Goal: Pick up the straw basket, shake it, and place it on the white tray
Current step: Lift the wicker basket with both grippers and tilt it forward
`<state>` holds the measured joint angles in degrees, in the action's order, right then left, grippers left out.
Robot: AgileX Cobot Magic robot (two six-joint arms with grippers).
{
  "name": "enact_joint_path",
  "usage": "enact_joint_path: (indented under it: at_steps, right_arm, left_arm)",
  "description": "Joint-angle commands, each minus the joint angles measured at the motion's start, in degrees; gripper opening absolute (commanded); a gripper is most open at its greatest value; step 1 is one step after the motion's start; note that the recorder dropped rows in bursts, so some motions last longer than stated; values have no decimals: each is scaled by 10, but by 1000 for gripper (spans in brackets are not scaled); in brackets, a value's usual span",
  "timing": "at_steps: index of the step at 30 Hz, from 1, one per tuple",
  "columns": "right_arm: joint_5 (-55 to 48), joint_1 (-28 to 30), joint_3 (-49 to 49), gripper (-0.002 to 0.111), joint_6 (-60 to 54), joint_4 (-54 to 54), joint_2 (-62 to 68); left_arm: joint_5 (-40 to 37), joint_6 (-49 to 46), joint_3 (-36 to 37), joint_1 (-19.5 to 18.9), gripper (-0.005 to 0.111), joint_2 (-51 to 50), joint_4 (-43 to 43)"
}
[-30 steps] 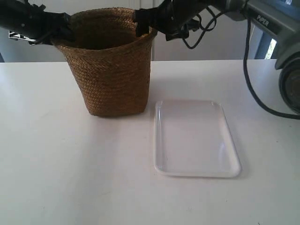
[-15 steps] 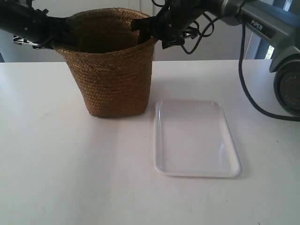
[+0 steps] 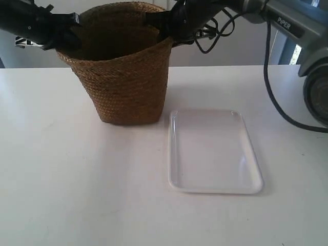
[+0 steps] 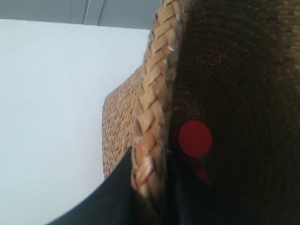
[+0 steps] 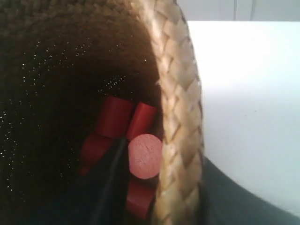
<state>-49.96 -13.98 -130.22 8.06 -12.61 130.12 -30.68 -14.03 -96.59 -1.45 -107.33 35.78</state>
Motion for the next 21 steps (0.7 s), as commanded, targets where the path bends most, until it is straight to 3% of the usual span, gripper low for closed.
enact_joint_path:
  at_steps: [1,14,21]
  right_arm:
    - [-54,3,-5,0,-20,21,-41]
    - [-124,-5,18,0,-27,61,-123]
    - [-58,-16,120,0,1,54,-170]
  left_arm:
    - [-69,-9,0,4,0,55,-32]
    - [-3,18,165,10,0,193,-45]
    - [9,17,183,10,0,220,-36]
